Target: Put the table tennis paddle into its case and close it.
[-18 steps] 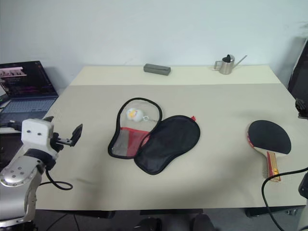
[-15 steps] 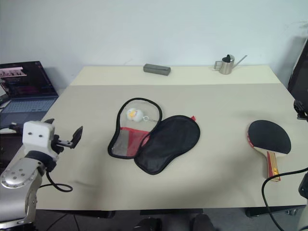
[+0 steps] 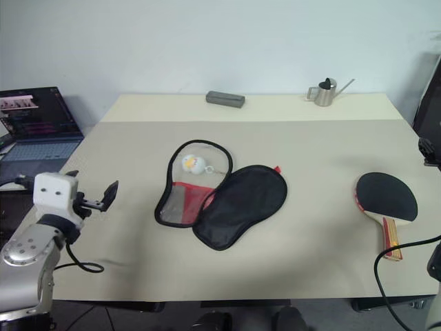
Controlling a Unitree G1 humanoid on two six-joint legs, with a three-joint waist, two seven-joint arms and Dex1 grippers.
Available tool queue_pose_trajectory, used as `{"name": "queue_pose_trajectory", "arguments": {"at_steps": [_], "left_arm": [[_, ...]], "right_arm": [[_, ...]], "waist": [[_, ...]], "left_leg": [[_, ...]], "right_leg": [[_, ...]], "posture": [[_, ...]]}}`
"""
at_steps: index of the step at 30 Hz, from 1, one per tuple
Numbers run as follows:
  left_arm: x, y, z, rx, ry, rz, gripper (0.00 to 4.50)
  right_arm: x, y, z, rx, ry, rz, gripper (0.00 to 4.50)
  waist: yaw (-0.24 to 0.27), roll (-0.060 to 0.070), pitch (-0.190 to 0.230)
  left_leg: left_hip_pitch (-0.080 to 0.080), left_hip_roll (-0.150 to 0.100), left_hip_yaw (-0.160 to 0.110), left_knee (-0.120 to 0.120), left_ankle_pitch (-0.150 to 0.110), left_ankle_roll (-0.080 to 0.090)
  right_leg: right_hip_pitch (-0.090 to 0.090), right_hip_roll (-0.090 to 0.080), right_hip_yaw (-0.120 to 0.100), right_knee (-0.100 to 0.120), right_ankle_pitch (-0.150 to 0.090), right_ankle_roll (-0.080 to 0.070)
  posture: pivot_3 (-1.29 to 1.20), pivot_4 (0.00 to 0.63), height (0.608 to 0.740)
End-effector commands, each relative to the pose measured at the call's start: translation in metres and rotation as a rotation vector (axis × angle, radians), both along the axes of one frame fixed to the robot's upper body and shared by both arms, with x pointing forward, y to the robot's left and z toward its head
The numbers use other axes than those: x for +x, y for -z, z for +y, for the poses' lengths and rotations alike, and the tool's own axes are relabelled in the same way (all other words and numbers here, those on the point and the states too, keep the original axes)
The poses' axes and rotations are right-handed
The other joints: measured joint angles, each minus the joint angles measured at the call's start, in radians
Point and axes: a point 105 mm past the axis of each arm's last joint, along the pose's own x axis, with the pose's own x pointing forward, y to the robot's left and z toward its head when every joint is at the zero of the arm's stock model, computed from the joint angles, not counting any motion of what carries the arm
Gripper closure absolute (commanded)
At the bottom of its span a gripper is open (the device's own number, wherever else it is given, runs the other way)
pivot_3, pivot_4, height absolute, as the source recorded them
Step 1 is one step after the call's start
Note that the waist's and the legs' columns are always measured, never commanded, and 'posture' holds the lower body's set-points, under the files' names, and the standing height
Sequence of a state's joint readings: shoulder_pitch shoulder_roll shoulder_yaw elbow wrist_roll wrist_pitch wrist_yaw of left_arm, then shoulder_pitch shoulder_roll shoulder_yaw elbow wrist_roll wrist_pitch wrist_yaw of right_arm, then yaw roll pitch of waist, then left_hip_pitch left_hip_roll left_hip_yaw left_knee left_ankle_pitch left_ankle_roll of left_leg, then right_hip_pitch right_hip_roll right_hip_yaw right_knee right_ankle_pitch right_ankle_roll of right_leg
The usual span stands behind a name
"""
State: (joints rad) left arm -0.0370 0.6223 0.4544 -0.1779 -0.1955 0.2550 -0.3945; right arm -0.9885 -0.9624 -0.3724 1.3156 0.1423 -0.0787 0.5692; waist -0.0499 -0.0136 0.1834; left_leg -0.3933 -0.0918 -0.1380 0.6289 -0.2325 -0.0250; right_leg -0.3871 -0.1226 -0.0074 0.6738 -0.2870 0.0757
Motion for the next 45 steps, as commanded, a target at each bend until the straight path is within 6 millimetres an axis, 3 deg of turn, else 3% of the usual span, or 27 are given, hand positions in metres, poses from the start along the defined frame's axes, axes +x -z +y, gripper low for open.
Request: {"name": "queue_pose_trajectory", "arguments": {"at_steps": [1,9,14,16,23,26,30,34,41,45], "left_arm": [[-0.007,-0.023,0.012,0.032,0.007,-0.057,0.0],[-0.001,-0.036,0.024,0.058,0.019,-0.062,0.0],[0.0,-0.038,0.014,0.037,0.079,-0.066,0.0],[-0.001,-0.037,0.006,0.021,0.134,-0.05,0.0],[0.0,-0.045,0.005,-0.019,0.207,-0.041,0.0],[-0.001,-0.046,-0.009,-0.058,0.31,-0.005,0.0],[-0.007,-0.047,-0.037,-0.124,0.503,0.059,0.0],[-0.002,-0.049,-0.051,-0.152,0.628,0.124,0.0],[0.004,-0.042,-0.074,-0.119,0.776,0.222,0.0],[0.007,-0.037,-0.085,-0.12,0.83,0.245,0.0]], "right_arm": [[0.001,-0.014,0.003,0.001,-0.022,-0.072,0.01],[0.005,-0.005,0.014,0.043,-0.088,-0.062,0.01],[0.011,-0.002,0.027,0.049,-0.16,-0.058,0.01],[0.016,-0.004,0.037,0.038,-0.207,-0.054,0.01],[0.026,-0.017,0.083,0.122,-0.483,-0.059,0.01],[0.023,-0.024,0.103,0.086,-0.59,-0.065,0.01],[0.005,-0.017,0.136,0.125,-0.795,0.059,0.01],[-0.032,-0.006,0.179,0.129,-1.032,0.229,0.01],[-0.063,0.017,0.224,0.205,-1.148,0.382,0.01],[-0.067,0.032,0.237,0.257,-1.112,0.447,0.01]], "waist": [[0.0,0.0,0.0],[0.002,0.0,0.0],[-0.001,0.0,0.0],[-0.003,0.0,0.0],[-0.002,0.0,0.0],[-0.001,0.0,0.0],[0.002,0.0,0.0],[0.01,0.0,0.0],[0.016,0.0,0.0],[0.016,-0.001,0.0]], "left_leg": [[0.0,0.0,0.0,0.0,0.0,0.0],[0.0,0.0,0.0,0.0,0.0,0.0],[0.0,0.0,0.0,0.0,0.0,0.0],[0.0,0.0,0.0,0.0,0.0,0.0],[0.0,0.0,0.0,0.0,0.0,0.0],[0.0,0.0,-0.001,0.0,0.0,0.0],[-0.001,0.0,-0.003,0.001,0.0,0.0],[-0.002,0.0,-0.009,0.001,-0.001,0.0],[-0.001,0.0,-0.01,0.001,-0.001,0.001],[-0.002,0.0,-0.01,0.001,-0.001,0.001]], "right_leg": [[0.0,0.0,0.0,0.0,0.0,0.0],[0.0,0.0,0.0,0.0,0.0,0.0],[0.0,0.0,0.0,0.0,0.0,0.0],[0.0,0.0,0.0,0.0,0.0,0.0],[-0.001,0.0,0.0,0.001,0.0,0.0],[-0.001,0.0,0.0,0.002,0.0,0.0],[-0.002,0.0,-0.001,0.002,0.0,0.0],[-0.002,0.0,-0.002,0.002,0.0,0.0],[-0.002,0.0,-0.002,0.003,0.0,0.0],[-0.002,0.0,-0.002,0.003,0.0,0.0]], "posture": [[0.0,0.15,0.74],[0.0,0.15,0.74],[0.0,0.15,0.74],[0.0,0.15,0.74],[0.0,0.15,0.74],[0.0,0.15,0.74],[0.0,0.15,0.74],[0.0,0.15,0.74],[0.0,0.15,0.74],[0.0,0.15,0.74]]}}
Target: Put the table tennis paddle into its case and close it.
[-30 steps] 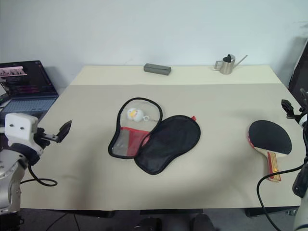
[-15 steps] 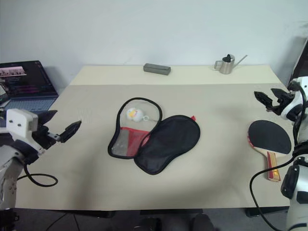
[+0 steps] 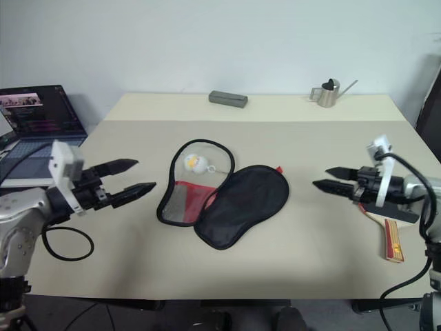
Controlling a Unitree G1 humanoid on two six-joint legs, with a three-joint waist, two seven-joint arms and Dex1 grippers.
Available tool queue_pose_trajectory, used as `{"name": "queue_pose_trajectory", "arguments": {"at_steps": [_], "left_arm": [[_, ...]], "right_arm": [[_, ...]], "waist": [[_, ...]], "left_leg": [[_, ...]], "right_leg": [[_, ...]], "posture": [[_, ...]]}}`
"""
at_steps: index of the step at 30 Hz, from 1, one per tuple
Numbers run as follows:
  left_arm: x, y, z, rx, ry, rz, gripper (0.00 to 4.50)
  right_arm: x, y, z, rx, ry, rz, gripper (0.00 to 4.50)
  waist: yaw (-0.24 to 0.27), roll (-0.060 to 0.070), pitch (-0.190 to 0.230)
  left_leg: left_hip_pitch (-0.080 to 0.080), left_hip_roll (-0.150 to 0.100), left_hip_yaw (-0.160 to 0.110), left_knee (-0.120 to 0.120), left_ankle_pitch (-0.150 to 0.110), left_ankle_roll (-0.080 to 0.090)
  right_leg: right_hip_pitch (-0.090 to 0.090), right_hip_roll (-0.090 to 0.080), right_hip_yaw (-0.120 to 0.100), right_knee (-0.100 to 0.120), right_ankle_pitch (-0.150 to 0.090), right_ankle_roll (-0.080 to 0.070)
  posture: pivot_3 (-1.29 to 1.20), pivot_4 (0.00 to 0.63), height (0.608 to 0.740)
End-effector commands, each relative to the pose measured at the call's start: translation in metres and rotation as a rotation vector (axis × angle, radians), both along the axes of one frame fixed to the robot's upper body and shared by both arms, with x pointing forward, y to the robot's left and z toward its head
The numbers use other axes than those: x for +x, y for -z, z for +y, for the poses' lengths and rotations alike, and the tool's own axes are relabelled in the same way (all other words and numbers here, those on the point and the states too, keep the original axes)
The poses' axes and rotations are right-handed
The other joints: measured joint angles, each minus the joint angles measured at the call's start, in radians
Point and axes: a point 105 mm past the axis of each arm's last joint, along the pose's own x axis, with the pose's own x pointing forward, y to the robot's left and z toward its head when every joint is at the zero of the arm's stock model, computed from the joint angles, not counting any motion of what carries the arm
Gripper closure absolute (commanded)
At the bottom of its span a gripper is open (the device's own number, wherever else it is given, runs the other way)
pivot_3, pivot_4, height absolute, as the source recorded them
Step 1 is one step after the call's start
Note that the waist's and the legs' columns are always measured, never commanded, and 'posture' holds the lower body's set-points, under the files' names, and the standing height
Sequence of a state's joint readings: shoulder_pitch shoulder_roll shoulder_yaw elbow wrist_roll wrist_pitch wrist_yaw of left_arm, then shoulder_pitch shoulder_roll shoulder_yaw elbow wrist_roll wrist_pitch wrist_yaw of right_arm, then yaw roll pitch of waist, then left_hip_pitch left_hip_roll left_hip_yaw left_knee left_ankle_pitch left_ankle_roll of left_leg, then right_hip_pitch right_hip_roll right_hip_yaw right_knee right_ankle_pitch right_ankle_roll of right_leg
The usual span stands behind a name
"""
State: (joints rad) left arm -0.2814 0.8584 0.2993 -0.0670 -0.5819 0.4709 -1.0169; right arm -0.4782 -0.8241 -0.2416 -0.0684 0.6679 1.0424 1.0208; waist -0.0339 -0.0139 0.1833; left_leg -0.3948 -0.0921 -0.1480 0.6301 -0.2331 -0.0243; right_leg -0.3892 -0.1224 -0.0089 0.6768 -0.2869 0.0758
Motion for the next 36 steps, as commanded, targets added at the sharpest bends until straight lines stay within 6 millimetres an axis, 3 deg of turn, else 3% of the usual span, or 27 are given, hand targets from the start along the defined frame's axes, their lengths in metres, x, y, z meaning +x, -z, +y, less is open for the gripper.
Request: {"name": "queue_pose_trajectory", "arguments": {"at_steps": [1,7,10,18,24,31,36], "left_arm": [[0.001,-0.008,-0.008,0.022,0.048,-0.031,0.0],[0.002,-0.005,-0.024,0.047,0.141,-0.014,0.0],[0.002,-0.006,-0.029,0.059,0.175,-0.008,0.0],[-0.001,-0.006,-0.032,0.061,0.194,-0.001,0.0],[-0.005,-0.004,-0.032,0.057,0.19,0.002,0.0],[-0.006,0.0,-0.031,0.054,0.178,0.015,0.0],[-0.003,-0.002,-0.032,0.057,0.179,0.012,0.0]], "right_arm": [[-0.005,0.002,0.013,0.006,0.013,0.041,0.01],[-0.026,0.034,0.042,0.019,-0.011,0.293,0.01],[-0.027,0.039,0.058,0.049,-0.031,0.337,0.01],[-0.016,0.06,0.084,0.092,-0.019,0.435,0.01],[-0.007,0.083,0.084,0.059,0.048,0.488,0.01],[0.003,0.073,0.106,0.185,0.0,0.516,0.01],[0.015,0.084,0.117,0.157,0.048,0.519,0.01]], "waist": [[0.001,0.0,0.0],[0.002,0.0,0.0],[0.0,0.0,0.0],[0.001,0.0,0.0],[0.001,0.0,0.0],[-0.011,-0.003,-0.001],[-0.013,-0.003,-0.001]], "left_leg": [[0.0,0.0,0.0,0.0,0.0,0.0],[-0.001,0.0,-0.002,0.0,0.0,0.0],[-0.001,0.0,-0.002,0.0,0.0,0.0],[0.0,0.0,-0.002,0.0,0.0,0.0],[-0.001,-0.001,-0.002,0.0,0.0,0.0],[0.002,0.001,-0.002,0.0,0.0,0.0],[0.002,0.001,-0.003,0.0,0.0,0.0]], "right_leg": [[0.0,0.0,0.0,0.0,0.0,0.0],[0.0,0.0,-0.001,0.0,0.0,0.0],[0.0,0.0,-0.001,0.0,0.0,0.0],[0.0,0.0,-0.001,0.001,0.0,0.0],[-0.001,0.0,-0.001,0.001,0.0,0.0],[0.0,0.002,0.0,0.003,0.001,-0.001],[0.0,0.003,0.0,0.003,0.001,-0.002]], "posture": [[0.0,0.15,0.74],[0.0,0.15,0.74],[0.0,0.15,0.74],[0.0,0.15,0.74],[0.0,0.15,0.74],[0.0,0.15,0.74],[0.0,0.15,0.74]]}}
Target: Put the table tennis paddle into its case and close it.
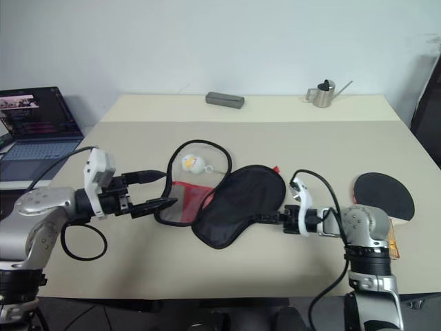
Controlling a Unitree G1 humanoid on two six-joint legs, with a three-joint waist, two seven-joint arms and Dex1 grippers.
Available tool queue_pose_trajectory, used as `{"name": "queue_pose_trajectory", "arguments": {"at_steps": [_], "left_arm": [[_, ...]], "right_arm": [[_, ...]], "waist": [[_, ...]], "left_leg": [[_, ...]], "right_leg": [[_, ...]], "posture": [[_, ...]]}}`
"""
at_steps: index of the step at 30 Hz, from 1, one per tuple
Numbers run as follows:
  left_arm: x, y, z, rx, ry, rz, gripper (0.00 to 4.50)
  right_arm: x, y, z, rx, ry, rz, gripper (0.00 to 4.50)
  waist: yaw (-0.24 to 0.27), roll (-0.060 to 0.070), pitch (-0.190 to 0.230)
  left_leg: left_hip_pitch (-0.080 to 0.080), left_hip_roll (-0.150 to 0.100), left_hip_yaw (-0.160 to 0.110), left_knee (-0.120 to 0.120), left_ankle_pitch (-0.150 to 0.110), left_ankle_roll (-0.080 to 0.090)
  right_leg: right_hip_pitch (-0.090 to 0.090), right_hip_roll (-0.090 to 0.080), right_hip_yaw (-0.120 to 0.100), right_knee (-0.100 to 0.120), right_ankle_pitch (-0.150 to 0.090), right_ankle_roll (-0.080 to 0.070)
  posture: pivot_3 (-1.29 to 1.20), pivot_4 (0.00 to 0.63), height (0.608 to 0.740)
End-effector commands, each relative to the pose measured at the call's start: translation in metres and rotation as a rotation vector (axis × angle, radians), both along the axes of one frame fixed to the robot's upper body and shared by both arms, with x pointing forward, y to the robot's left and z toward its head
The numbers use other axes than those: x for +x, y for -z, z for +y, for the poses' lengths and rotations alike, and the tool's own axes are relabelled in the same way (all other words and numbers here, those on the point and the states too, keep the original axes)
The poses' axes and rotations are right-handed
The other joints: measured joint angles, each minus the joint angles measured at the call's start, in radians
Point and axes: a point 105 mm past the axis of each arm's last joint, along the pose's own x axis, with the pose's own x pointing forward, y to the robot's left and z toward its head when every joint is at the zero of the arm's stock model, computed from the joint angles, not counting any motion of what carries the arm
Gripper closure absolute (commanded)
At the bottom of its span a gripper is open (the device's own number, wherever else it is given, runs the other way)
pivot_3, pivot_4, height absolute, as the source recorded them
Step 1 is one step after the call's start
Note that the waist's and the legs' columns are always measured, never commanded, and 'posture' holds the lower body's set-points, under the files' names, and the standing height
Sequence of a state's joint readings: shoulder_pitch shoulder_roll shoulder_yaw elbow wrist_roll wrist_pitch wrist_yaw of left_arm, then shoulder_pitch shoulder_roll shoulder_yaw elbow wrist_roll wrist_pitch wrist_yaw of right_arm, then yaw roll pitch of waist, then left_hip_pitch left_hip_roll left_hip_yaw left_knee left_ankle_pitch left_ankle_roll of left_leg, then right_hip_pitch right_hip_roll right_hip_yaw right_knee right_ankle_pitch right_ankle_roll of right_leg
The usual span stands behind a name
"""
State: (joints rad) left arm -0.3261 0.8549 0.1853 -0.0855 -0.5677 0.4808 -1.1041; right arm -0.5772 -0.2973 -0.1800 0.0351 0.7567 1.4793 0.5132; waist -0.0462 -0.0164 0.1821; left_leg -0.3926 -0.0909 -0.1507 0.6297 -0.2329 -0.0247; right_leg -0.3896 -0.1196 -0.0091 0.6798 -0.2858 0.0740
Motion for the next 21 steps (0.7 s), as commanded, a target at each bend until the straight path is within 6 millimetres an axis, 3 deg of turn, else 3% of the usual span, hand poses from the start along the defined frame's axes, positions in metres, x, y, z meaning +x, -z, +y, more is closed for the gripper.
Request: {"name": "queue_pose_trajectory", "arguments": {"at_steps": [1,12,15,21], "left_arm": [[0.001,-0.014,-0.001,0.007,0.009,-0.049,0.0],[0.001,-0.014,0.001,0.005,-0.007,-0.058,0.0],[0.001,-0.013,0.001,0.004,-0.009,-0.058,0.0],[-0.003,-0.007,0.004,0.004,-0.031,-0.046,0.0]], "right_arm": [[0.012,0.001,0.003,-0.035,0.048,-0.036,0.01],[0.027,-0.003,0.009,-0.032,0.118,-0.1,0.01],[0.03,-0.005,0.009,-0.046,0.133,-0.11,0.61],[0.03,-0.007,0.009,-0.095,0.092,-0.123,2.77]], "waist": [[-0.001,-0.001,0.0],[-0.007,-0.001,-0.001],[-0.006,-0.001,-0.001],[-0.006,-0.001,0.0]], "left_leg": [[0.0,0.0,0.0,0.0,0.0,0.0],[0.002,0.001,0.0,0.0,0.0,-0.001],[0.001,0.001,0.0,0.0,0.001,-0.001],[0.0,0.0,0.0,0.0,0.0,-0.001]], "right_leg": [[0.0,0.0,0.0,0.0,0.0,0.0],[0.0,0.001,0.001,0.001,0.001,0.0],[0.0,0.001,0.001,0.001,0.001,0.0],[0.0,0.001,0.001,0.0,0.001,0.0]], "posture": [[0.0,0.15,0.74],[0.0,0.15,0.74],[0.0,0.15,0.74],[0.0,0.15,0.74]]}}
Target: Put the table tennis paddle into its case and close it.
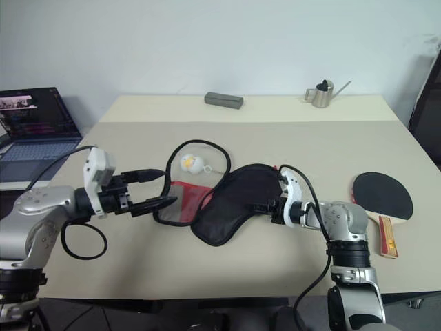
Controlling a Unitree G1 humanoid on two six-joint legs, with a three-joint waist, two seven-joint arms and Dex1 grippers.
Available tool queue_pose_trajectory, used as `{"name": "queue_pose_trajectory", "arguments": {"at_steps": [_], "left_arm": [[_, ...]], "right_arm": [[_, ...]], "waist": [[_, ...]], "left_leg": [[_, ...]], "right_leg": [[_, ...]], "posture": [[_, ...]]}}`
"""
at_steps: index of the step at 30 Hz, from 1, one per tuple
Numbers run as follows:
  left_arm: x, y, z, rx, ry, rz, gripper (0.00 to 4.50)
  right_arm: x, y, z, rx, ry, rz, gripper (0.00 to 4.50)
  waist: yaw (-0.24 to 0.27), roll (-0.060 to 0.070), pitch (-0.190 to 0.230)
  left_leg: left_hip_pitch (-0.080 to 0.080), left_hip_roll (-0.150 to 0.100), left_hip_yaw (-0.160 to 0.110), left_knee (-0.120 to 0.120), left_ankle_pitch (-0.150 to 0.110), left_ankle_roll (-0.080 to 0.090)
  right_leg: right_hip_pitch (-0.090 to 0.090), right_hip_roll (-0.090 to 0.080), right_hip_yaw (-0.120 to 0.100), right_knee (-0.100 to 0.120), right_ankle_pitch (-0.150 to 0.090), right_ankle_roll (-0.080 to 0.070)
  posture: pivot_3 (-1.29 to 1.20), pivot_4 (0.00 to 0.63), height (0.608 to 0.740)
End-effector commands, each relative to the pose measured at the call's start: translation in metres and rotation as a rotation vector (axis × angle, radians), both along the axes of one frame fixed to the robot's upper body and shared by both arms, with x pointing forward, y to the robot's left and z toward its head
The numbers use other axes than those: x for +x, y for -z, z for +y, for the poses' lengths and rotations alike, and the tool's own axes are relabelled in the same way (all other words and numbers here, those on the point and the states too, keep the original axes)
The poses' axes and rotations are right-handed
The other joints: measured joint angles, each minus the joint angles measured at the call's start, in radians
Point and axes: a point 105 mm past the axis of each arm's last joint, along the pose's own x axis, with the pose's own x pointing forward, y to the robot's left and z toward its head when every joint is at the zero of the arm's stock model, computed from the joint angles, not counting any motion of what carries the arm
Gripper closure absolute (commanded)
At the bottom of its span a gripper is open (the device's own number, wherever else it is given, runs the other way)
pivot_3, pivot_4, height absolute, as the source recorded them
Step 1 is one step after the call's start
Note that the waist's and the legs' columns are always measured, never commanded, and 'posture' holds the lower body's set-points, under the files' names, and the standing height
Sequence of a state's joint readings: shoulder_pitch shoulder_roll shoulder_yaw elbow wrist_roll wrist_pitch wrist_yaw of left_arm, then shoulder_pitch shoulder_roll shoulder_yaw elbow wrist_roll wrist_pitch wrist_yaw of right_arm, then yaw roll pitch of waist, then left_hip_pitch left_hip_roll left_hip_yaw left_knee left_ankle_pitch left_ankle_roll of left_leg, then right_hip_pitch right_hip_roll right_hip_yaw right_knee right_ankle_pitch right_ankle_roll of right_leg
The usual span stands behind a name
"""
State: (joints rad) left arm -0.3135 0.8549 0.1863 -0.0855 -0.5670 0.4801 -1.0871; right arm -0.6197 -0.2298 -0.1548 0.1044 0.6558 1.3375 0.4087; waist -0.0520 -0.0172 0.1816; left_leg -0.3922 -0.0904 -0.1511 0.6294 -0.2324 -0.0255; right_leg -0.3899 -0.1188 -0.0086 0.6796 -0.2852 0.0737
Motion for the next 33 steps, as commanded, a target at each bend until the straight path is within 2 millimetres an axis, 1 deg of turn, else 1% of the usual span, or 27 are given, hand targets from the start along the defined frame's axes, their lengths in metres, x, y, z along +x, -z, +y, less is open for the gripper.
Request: {"name": "queue_pose_trajectory", "arguments": {"at_steps": [1,4,5,12,14,23,27,33], "left_arm": [[-0.004,-0.009,0.002,0.003,-0.013,-0.049,0.0],[-0.007,-0.006,0.001,0.001,-0.015,-0.044,0.0],[-0.008,-0.005,0.0,-0.002,-0.015,-0.042,0.0],[-0.012,-0.001,-0.01,-0.015,0.011,-0.028,0.0],[-0.013,0.0,-0.013,-0.018,0.019,-0.025,0.0],[-0.016,0.002,-0.018,-0.018,0.027,-0.021,0.0],[-0.016,0.003,-0.021,-0.019,0.032,-0.023,0.0],[-0.016,0.003,-0.023,-0.019,0.036,-0.023,0.0]], "right_arm": [[0.005,-0.014,0.002,-0.021,-0.036,-0.056,3.1],[0.01,-0.016,-0.003,-0.066,-0.041,-0.083,4.2],[0.014,-0.018,-0.008,-0.095,-0.043,-0.096,4.47],[0.037,-0.031,-0.034,-0.209,-0.048,-0.141,4.47],[0.044,-0.034,-0.038,-0.237,-0.058,-0.158,4.47],[0.07,-0.042,-0.045,-0.413,-0.177,-0.271,4.47],[0.088,-0.053,-0.046,-0.528,-0.195,-0.368,4.47],[0.101,-0.06,-0.048,-0.633,-0.211,-0.445,4.47]], "waist": [[-0.002,0.0,0.0],[-0.002,0.0,0.0],[-0.001,0.0,0.0],[0.001,0.0,0.0],[0.0,0.0,0.0],[-0.002,0.0,0.001],[-0.004,0.0,0.001],[-0.004,0.0,0.001]], "left_leg": [[0.0,0.0,0.0,0.0,0.0,0.0],[-0.001,0.0,0.0,0.0,0.0,0.0],[-0.001,0.0,-0.001,0.0,0.0,0.0],[-0.002,0.0,0.0,-0.001,0.0,0.0],[-0.002,0.0,0.0,-0.001,0.0,0.0],[-0.003,0.0,0.0,0.0,0.0,0.0],[-0.003,-0.001,0.0,0.0,0.0,-0.001],[-0.005,0.0,0.0,-0.001,0.002,-0.003]], "right_leg": [[0.0,0.0,0.0,0.0,0.0,0.0],[-0.001,0.0,0.0,-0.001,0.0,0.0],[-0.001,0.0,0.0,-0.001,0.0,0.0],[-0.001,0.0,-0.001,-0.001,0.0,0.0],[-0.001,0.0,-0.001,-0.002,0.0,0.0],[-0.001,0.0,-0.001,-0.002,0.0,0.0],[-0.002,0.0,-0.001,-0.003,0.0,0.0],[-0.004,0.0,-0.001,-0.003,0.0,0.0]], "posture": [[0.0,0.15,0.74],[0.0,0.15,0.74],[0.0,0.15,0.74],[0.0,0.15,0.74],[0.0,0.15,0.74],[0.0,0.15,0.74],[0.0,0.15,0.74],[0.0,0.15,0.74]]}}
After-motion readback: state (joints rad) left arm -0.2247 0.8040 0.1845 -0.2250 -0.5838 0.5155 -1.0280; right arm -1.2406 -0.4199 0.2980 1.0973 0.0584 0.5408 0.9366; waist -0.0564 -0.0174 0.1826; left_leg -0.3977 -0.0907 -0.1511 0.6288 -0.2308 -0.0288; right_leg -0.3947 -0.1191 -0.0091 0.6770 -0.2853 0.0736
